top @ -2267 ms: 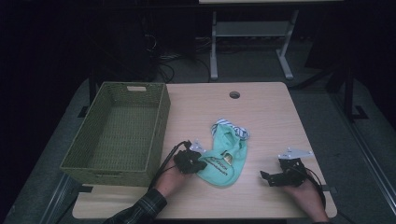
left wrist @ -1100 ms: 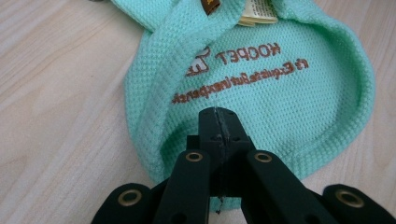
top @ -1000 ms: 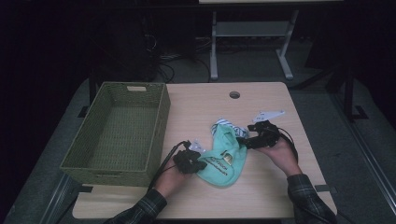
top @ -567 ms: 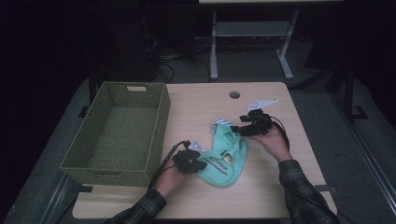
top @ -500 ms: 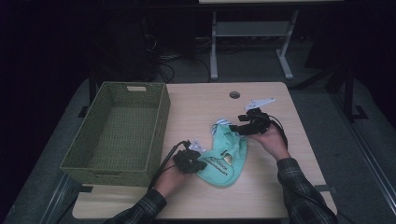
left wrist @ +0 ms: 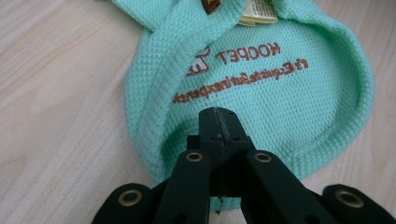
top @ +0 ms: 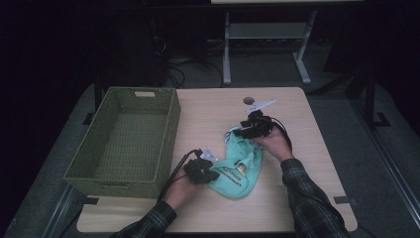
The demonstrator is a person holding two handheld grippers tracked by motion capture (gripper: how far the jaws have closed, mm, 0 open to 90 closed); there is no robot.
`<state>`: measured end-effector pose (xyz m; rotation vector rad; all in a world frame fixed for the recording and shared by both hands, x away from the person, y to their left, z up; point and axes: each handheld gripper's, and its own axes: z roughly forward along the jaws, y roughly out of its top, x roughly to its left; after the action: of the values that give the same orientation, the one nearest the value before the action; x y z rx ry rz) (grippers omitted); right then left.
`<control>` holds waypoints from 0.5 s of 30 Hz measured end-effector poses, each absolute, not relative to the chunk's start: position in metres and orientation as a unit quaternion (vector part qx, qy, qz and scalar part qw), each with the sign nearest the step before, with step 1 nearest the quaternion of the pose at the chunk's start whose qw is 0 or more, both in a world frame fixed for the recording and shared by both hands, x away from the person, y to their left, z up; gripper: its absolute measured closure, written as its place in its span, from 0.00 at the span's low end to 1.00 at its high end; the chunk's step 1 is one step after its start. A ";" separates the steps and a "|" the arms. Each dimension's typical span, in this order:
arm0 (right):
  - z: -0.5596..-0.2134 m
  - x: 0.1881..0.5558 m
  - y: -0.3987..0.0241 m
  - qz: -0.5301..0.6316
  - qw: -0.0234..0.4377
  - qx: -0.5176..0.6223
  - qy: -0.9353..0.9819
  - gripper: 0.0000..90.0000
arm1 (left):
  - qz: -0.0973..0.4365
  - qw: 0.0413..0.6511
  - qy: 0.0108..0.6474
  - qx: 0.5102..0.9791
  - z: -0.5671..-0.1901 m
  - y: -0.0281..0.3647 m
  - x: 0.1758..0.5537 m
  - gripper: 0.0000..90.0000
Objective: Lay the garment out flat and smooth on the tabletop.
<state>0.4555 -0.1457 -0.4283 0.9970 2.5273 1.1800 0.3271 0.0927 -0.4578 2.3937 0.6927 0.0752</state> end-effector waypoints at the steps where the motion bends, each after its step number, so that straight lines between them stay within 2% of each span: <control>1: -0.429 0.457 -0.145 0.397 0.087 0.334 0.851 0.50 | 0.028 0.319 0.264 0.910 -0.458 0.093 0.327 1.00; 9: -0.436 0.463 -0.134 0.378 0.073 0.329 0.862 0.58 | 0.027 0.322 0.265 0.908 -0.458 0.092 0.327 1.00; 15: -0.440 0.465 -0.132 0.368 0.076 0.327 0.867 0.75 | 0.029 0.318 0.258 0.912 -0.457 0.093 0.327 1.00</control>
<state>0.4652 -0.1317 -0.4396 0.9798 2.5994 1.1023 0.3273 0.0932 -0.4574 2.3996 0.6796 0.0763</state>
